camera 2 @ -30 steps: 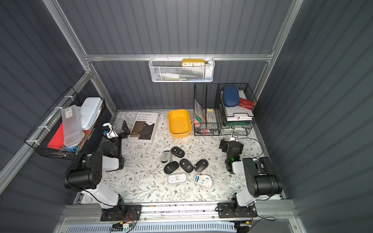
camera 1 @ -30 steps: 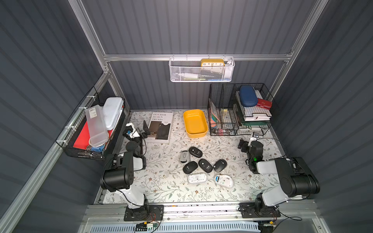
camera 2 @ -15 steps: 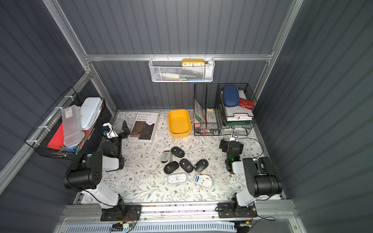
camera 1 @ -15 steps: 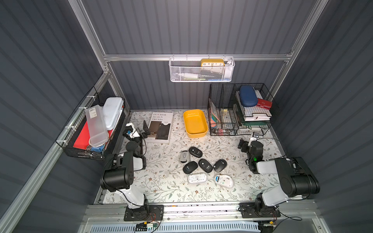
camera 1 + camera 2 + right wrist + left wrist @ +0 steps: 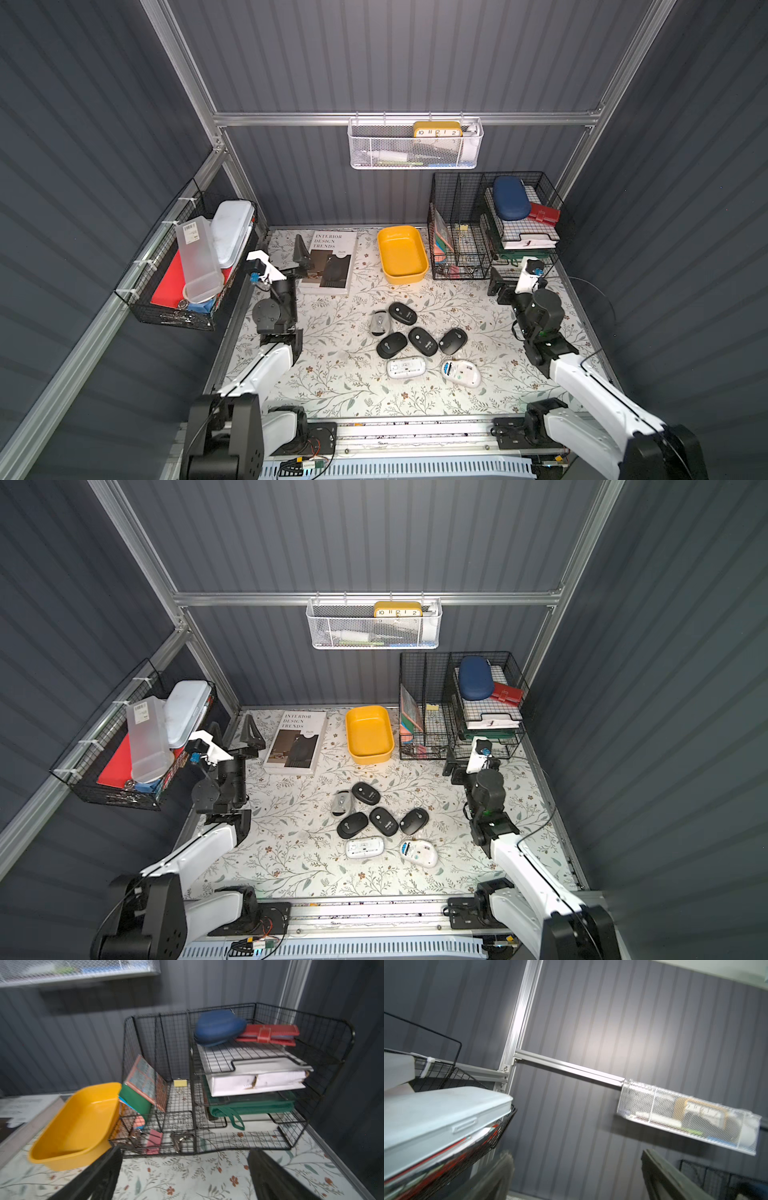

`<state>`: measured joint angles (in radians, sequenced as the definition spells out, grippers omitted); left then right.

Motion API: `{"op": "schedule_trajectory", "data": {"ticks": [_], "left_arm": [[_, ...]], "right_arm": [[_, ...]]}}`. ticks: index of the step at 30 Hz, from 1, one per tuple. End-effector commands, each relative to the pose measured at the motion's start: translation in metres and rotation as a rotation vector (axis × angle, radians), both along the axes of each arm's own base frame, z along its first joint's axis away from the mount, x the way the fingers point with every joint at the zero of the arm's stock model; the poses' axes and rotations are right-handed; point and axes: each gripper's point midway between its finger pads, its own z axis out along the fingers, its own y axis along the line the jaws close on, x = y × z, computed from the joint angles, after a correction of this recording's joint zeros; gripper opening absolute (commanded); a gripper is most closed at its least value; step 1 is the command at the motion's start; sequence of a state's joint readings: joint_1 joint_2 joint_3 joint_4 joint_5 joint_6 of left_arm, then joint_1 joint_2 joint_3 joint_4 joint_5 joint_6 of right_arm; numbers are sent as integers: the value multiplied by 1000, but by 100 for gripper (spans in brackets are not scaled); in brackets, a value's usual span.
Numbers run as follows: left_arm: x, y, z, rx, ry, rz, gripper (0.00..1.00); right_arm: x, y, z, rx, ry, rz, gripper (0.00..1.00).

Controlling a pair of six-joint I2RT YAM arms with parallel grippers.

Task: Put the mouse in the storage box
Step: Pick up the mouse from the center of the board.

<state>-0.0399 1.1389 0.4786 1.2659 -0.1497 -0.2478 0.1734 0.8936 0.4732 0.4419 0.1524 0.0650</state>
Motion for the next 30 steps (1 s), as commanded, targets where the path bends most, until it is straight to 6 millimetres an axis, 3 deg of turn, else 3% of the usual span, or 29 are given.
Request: {"op": "schedule_trajectory", "data": {"ticks": [1, 3, 5, 7, 11, 15, 19, 24, 28, 30], "left_arm": [[18, 2, -16, -277, 166, -115, 99], [34, 15, -32, -446, 293, -77, 99], [43, 23, -50, -540, 376, -46, 99], [53, 23, -65, -559, 448, -64, 99], [89, 0, -83, -420, 598, -158, 99], [117, -52, -128, -364, 850, -125, 99], [110, -110, -172, -338, 1041, -125, 99], [78, -181, -187, -237, 1150, -211, 99], [50, -222, -212, -132, 1277, -249, 99], [34, -234, -235, -74, 1368, -243, 99]], "right_arm": [[-20, 13, -1, 158, 126, 72, 99], [-31, 6, 10, 277, 139, 25, 99], [-43, -15, 4, 416, 180, -111, 99], [-47, -18, 1, 472, 190, -113, 99], [-42, 5, -18, 459, 323, -8, 99], [-42, 27, -40, 437, 511, 49, 99], [-45, 47, -51, 354, 570, 74, 99], [-50, 78, -67, 322, 650, 137, 99], [-54, 99, -84, 305, 711, 184, 99], [-56, 106, -91, 288, 734, 196, 99]]}}
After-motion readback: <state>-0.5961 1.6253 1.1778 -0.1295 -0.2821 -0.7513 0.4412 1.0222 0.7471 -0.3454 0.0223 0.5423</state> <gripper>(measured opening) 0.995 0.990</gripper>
